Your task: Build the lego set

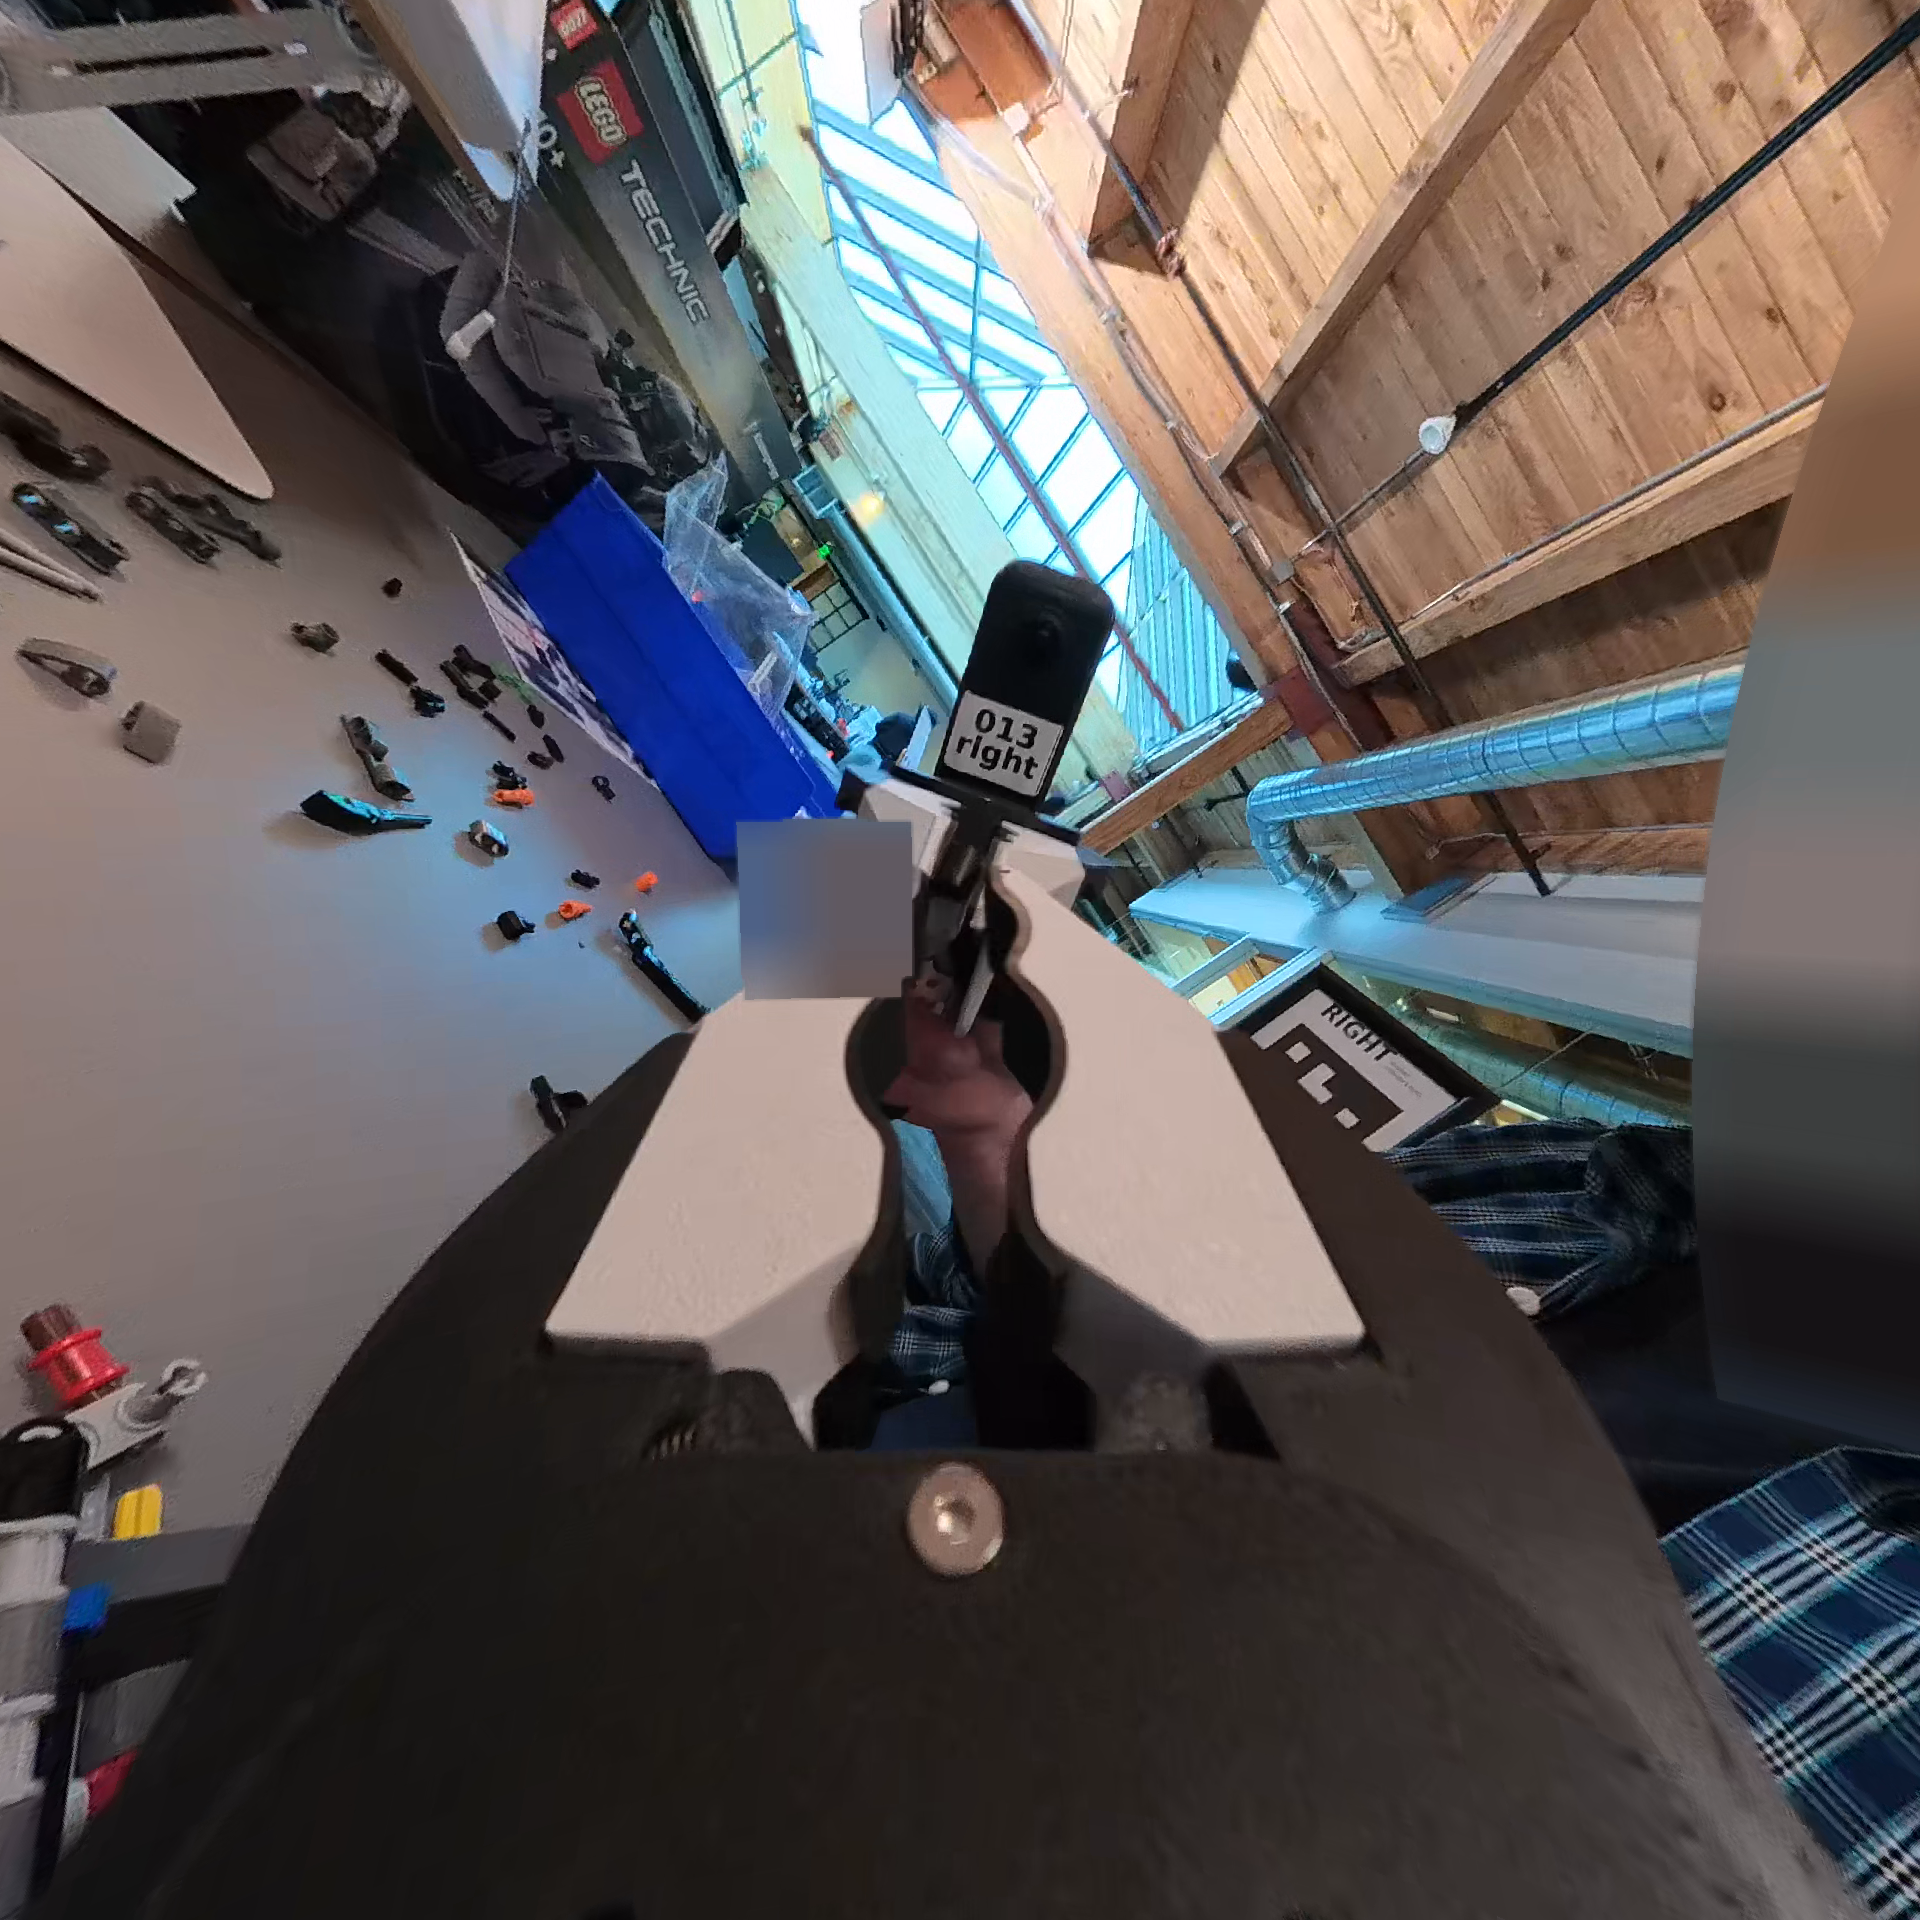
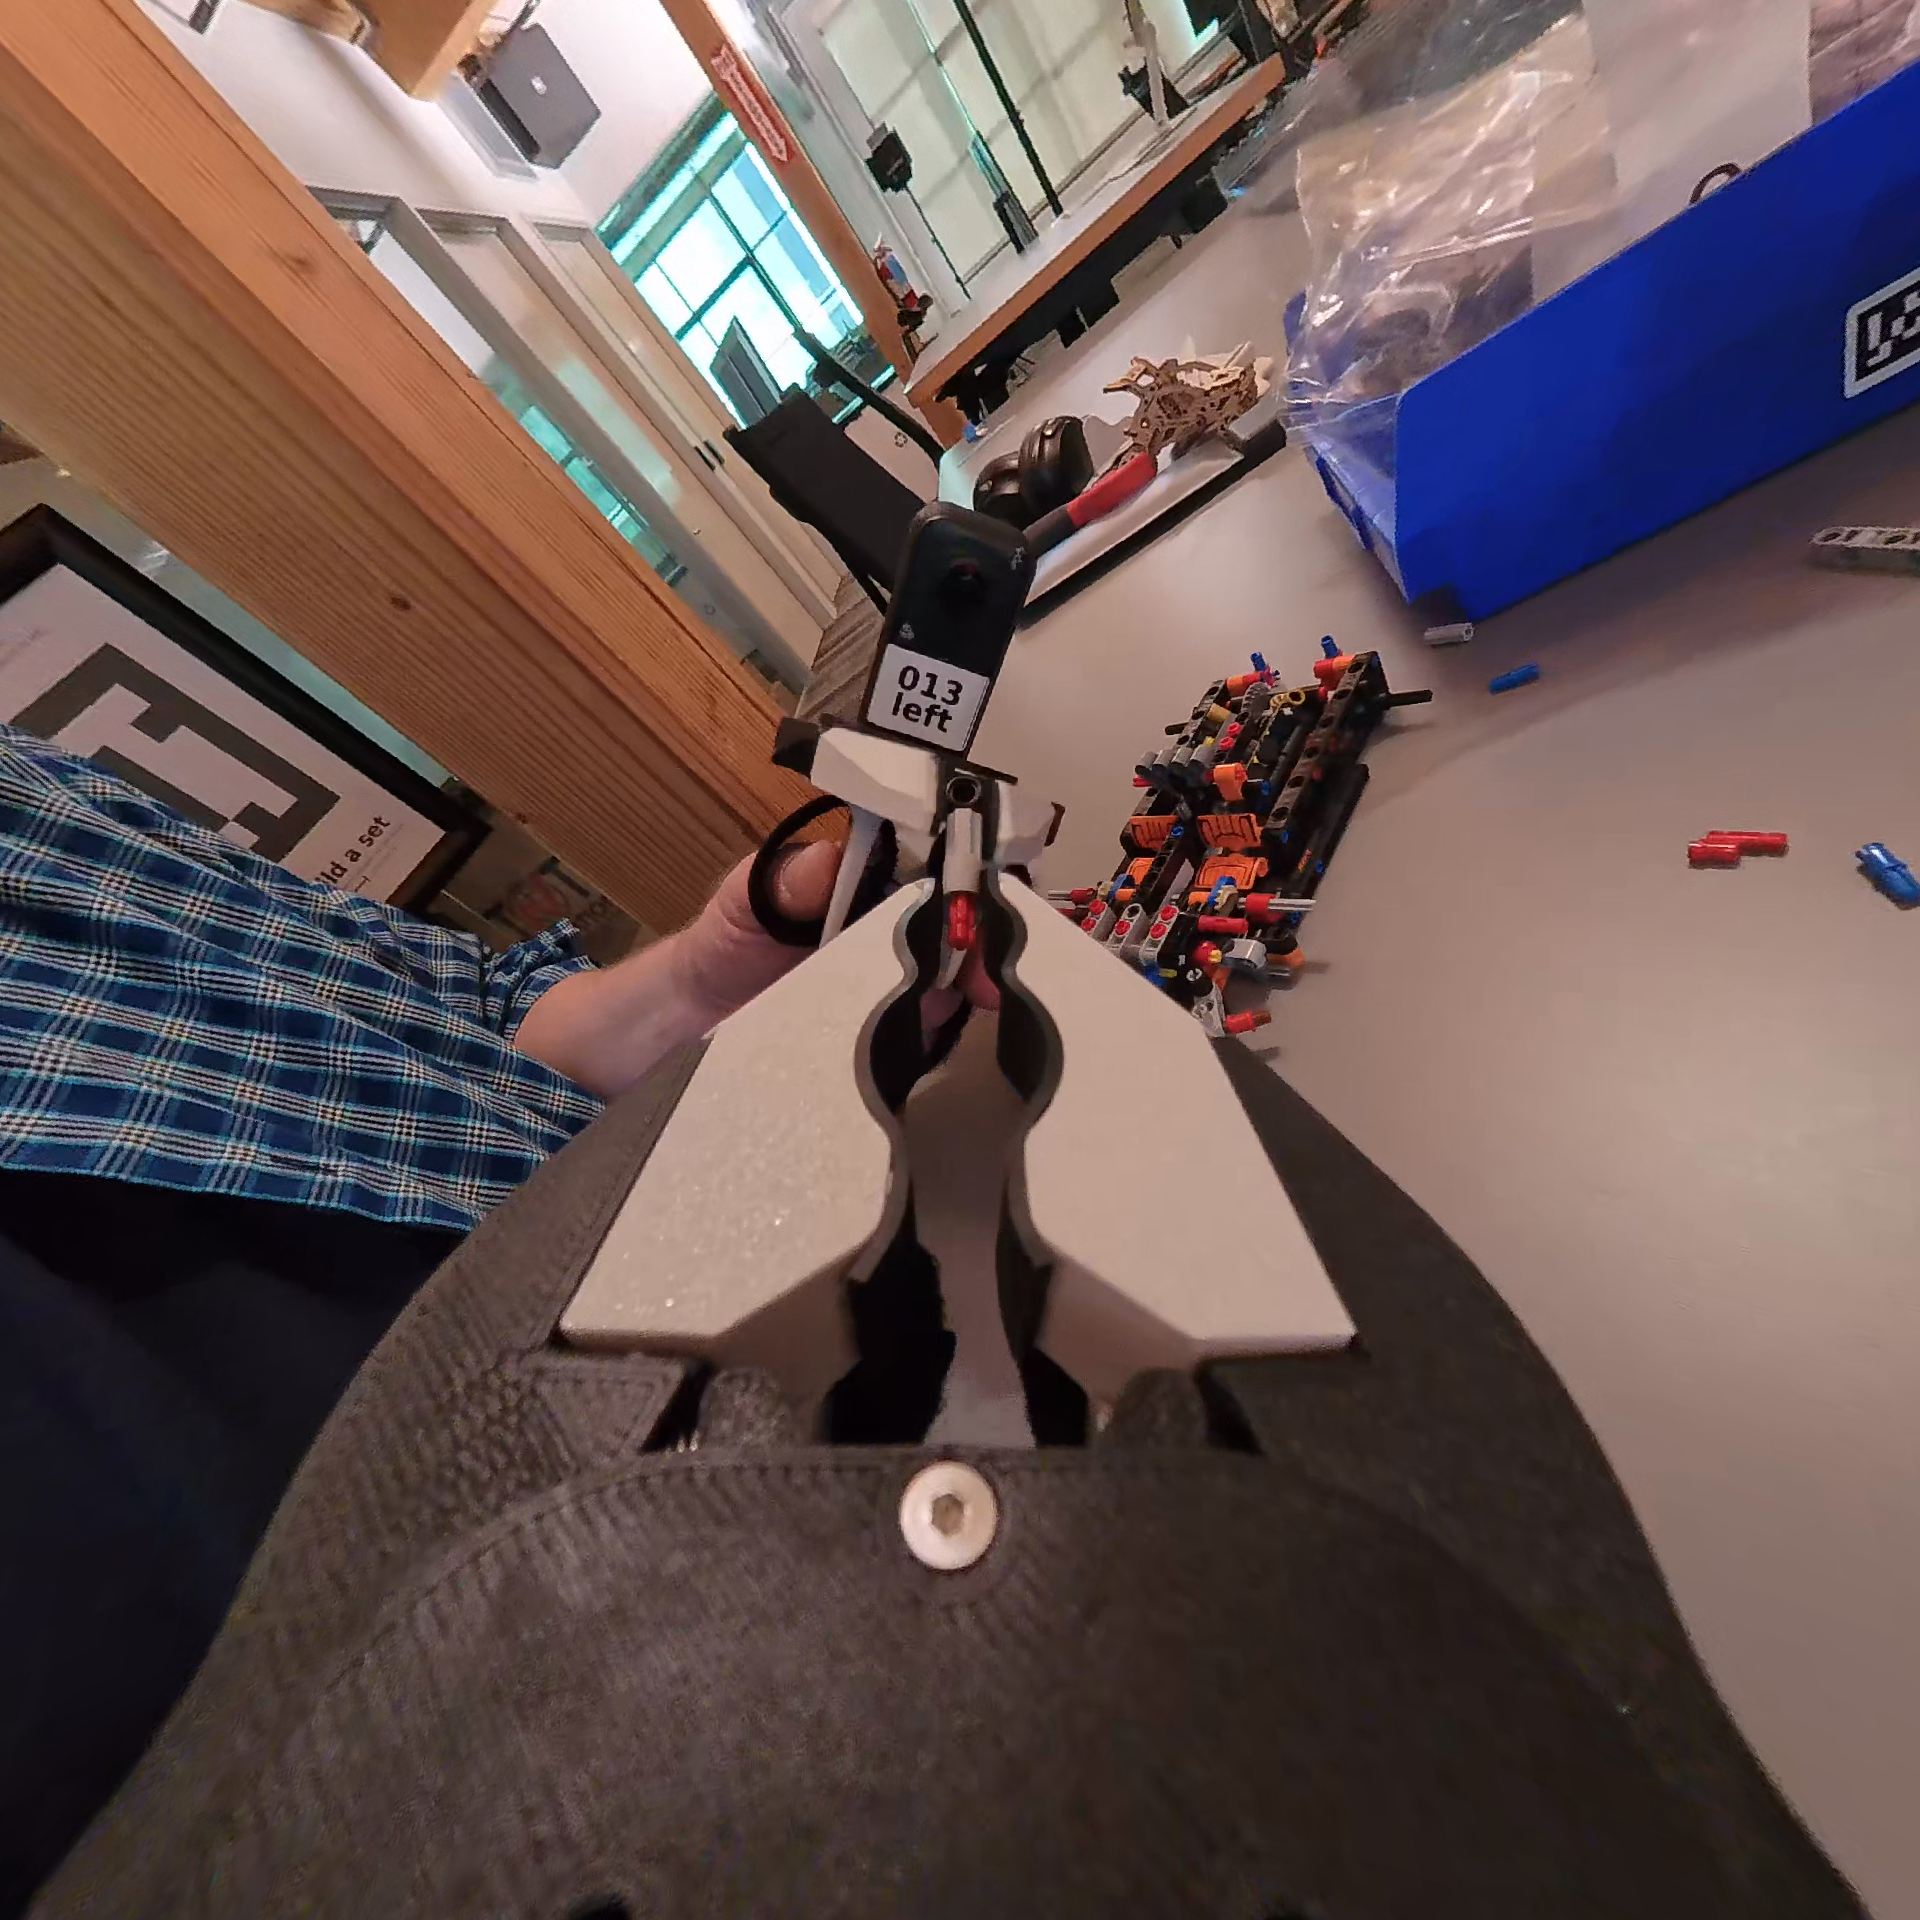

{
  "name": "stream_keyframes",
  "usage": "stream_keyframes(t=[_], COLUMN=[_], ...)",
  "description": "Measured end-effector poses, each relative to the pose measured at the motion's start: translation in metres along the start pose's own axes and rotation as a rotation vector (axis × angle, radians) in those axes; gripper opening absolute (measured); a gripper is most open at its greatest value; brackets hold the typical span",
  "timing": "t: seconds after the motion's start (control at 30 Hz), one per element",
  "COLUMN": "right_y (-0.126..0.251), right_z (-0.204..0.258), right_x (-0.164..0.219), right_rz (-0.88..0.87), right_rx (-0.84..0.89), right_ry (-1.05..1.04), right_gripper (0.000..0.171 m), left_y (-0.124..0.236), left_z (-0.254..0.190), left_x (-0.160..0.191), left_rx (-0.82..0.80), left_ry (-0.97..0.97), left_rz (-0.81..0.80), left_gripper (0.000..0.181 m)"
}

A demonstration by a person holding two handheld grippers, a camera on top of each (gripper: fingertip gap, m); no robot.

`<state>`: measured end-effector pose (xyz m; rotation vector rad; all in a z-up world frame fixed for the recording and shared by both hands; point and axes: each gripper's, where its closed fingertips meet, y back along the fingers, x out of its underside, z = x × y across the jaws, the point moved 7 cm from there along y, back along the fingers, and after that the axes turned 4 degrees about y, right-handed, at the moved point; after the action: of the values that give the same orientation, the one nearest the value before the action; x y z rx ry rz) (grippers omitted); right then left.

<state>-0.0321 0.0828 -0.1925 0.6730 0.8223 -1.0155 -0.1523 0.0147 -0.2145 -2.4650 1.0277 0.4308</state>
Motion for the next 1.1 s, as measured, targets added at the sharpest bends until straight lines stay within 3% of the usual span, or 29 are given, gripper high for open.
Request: stream_keyframes(t=[0.17, 0.4, 0.57, 0.77, 0.83, 0.93, 1.1], right_y=[-0.002, -0.006, -0.005, -0.007, -0.008, -0.005, 0.009], right_z=[0.006, 0.017, 0.018, 0.017, 0.016, 0.015, 0.012], right_x=[-0.002, -0.005, -0.009, -0.006, -0.006, -0.009, -0.014], right_rz=[0.017, 0.096, 0.049, 0.015, 0.013, 0.014, 0.028], right_rx=[0.027, 0.196, 0.146, 0.079, 0.088, 0.124, 0.208], right_ry=[0.081, 0.323, 0.250, 0.146, 0.140, 0.162, 0.221], right_gripper=[0.005, 0.005, 0.005, 0.005, 0.007, 0.024, 0.024], left_y=[0.002, 0.004, 0.002, -0.002, -0.001, 0.003, 0.006], left_z=[-0.002, -0.003, -0.006, -0.009, -0.007, -0.004, -0.004], left_x=[-0.002, -0.003, -0.003, 0.000, 0.000, -0.003, -0.007], left_rx=[0.042, 0.005, 0.041, 0.039, 0.034, 0.032, -0.003], left_ry=[0.022, 0.065, 0.065, 0.036, 0.041, 0.064, 0.055], left_rz=[-0.003, -0.023, -0.028, -0.024, -0.031, -0.062, -0.057], left_gripper=[0.008, 0.008, 0.020, 0.009, 0.007, 0.006, 0.005])
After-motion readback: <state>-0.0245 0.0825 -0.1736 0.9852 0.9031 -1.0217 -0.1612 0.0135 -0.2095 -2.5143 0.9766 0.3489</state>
